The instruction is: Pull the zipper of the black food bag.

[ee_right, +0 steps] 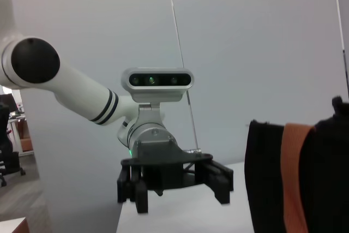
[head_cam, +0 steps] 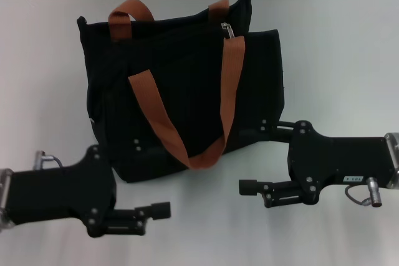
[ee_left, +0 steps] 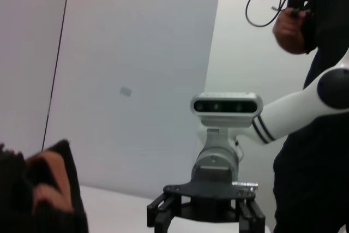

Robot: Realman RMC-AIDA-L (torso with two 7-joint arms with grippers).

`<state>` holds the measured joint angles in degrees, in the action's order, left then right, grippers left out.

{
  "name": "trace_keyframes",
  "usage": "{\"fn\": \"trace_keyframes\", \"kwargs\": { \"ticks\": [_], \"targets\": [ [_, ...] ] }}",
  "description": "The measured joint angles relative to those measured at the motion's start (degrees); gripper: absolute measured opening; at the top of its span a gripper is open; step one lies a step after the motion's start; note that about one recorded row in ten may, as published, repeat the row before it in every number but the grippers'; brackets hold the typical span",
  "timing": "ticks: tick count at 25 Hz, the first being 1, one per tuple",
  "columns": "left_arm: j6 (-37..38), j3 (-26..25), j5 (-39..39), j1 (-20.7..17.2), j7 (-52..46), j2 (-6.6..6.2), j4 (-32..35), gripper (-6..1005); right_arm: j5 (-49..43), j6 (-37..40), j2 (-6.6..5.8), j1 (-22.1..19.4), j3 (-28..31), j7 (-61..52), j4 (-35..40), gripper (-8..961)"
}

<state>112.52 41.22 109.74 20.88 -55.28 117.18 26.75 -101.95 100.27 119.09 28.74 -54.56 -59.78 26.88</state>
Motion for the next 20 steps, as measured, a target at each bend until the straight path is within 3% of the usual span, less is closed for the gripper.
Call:
{"fn": "trace_keyframes", "kwargs": {
  "ticks": [9, 20],
  "targets": [
    [-9.4, 1.3, 3.4, 0.5, 0.7, 0.88, -2.0, 815, -3.2, -2.5, 0.07, 0.2, -0.4, 3.6, -3.9, 820],
    [-9.2, 2.1, 3.5, 0.8, 0.0, 0.94, -2.1, 814, -3.3, -4.0, 0.30, 0.0, -0.8, 5.1, -5.9, 820]
  ]
}}
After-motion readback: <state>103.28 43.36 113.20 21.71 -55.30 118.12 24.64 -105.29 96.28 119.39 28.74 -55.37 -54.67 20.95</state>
